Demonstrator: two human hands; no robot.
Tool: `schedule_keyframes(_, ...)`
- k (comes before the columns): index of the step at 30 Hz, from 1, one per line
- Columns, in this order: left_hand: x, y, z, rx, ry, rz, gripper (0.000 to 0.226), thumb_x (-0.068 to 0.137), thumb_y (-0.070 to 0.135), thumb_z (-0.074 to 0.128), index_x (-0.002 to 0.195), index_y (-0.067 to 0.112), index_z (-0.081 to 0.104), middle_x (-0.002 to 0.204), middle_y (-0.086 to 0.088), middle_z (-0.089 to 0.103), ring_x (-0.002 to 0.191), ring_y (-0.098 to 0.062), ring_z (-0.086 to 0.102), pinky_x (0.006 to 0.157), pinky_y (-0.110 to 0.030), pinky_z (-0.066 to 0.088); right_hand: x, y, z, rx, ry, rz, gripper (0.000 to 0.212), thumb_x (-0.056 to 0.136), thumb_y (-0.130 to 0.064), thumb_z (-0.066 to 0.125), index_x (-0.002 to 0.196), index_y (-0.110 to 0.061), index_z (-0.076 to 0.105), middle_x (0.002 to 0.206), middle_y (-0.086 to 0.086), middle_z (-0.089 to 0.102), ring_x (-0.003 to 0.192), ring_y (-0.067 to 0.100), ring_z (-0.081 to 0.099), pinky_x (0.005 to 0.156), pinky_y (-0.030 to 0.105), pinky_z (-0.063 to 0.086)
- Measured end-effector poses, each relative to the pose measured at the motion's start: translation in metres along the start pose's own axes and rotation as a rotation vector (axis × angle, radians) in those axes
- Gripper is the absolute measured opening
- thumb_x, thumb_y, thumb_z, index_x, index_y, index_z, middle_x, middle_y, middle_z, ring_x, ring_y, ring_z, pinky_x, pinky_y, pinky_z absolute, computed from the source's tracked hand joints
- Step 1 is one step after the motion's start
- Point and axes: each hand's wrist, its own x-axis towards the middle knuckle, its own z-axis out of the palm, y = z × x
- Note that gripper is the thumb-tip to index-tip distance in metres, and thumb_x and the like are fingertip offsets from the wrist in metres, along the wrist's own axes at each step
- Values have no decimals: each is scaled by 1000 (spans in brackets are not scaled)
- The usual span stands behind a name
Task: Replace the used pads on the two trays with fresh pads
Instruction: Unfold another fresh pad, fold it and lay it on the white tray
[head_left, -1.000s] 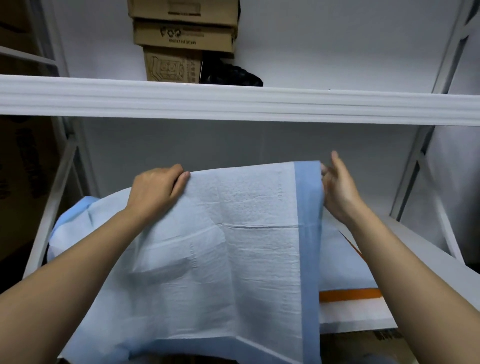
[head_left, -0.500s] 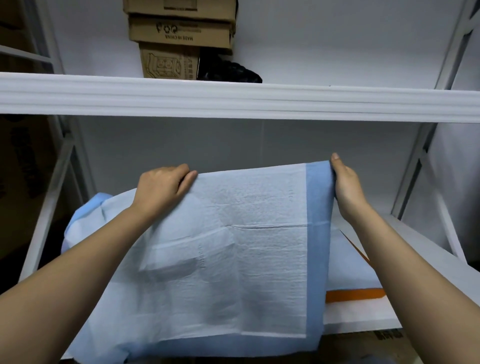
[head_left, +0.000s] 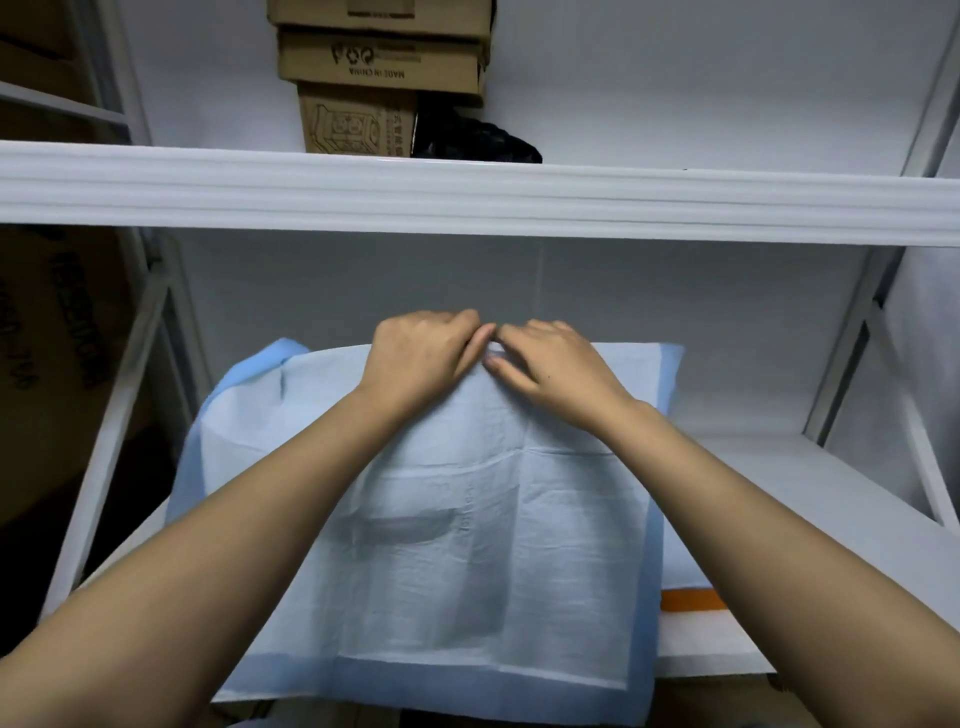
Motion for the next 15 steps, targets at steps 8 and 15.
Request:
schedule_keyframes(8,-26,-35,8,-92,-24,-168,43,92,38,34,60,14,49,51,-4,57,47,-31,57,44,-22,25,-13,16,-2,6,145,42,38,95,-43,29,82,-16,53,80,-1,54,71,23,56,56,26,31)
schedule_keyframes(15,-25,-32,13,-62,0,-170,47,92,35,36,54,14,54,46,-4,56,41,-30,56,44,-21,23,-15,25,-14,-160,272,34,36,91,-41,40,71,-15,53,62,1,57,56,26,56,47,25,32)
